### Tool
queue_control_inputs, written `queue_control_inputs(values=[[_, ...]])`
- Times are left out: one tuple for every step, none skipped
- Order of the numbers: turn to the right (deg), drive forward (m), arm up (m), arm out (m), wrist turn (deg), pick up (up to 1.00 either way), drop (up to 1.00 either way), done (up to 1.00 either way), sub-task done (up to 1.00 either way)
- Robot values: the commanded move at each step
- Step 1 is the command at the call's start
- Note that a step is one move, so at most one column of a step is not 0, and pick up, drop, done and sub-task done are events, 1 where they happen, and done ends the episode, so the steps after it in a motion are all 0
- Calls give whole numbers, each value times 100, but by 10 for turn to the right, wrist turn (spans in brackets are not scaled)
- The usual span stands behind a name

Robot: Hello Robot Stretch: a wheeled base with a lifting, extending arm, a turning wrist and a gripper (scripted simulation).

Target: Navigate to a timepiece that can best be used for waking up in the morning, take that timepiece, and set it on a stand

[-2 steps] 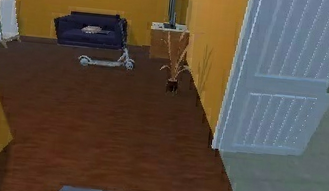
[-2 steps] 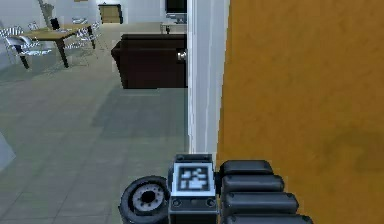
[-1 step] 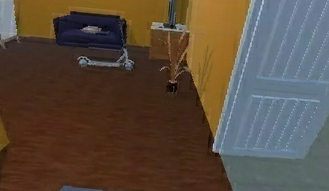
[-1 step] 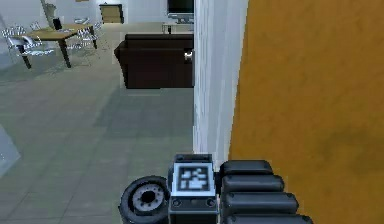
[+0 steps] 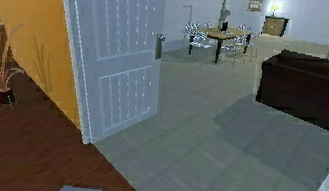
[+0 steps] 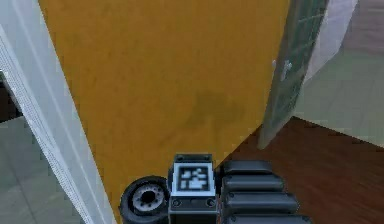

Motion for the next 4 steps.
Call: queue_control_inputs(values=[[210, 0, 0, 0, 0, 0, 0, 0, 0], [0, 100, 0, 0, 0, 0, 0, 0, 0], [30, 0, 0, 0, 0, 0, 0, 0, 0], [0, 50, 0, 0, 0, 0, 0, 0, 0]])
